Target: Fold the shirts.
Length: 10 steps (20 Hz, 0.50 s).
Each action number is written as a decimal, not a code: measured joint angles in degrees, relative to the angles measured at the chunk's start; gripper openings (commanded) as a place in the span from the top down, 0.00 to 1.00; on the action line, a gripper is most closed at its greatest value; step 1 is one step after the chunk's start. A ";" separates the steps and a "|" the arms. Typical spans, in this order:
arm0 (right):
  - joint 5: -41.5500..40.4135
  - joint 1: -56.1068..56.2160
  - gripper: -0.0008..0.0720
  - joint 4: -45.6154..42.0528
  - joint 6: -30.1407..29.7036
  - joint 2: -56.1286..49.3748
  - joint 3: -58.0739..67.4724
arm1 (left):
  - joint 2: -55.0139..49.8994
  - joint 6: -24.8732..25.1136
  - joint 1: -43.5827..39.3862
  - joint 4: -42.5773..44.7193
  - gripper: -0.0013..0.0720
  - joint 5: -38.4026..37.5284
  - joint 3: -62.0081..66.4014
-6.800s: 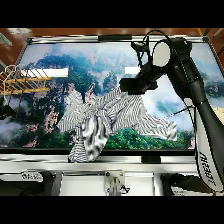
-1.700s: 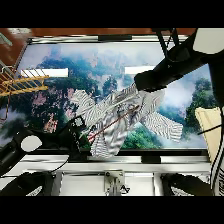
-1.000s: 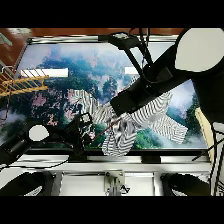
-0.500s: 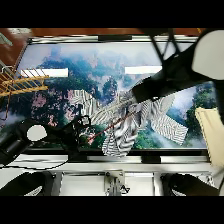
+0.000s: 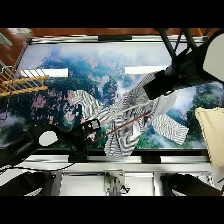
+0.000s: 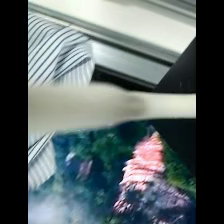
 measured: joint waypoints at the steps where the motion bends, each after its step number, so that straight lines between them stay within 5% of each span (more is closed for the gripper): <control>1: -0.15 0.02 0.89 0.94 -0.39 0.00 0.02 | -0.35 -0.20 0.00 -0.31 0.91 1.40 0.22; 10: -3.19 -0.02 0.89 16.33 -0.59 -0.11 0.00 | -5.77 2.19 -0.02 -1.60 0.91 5.81 1.44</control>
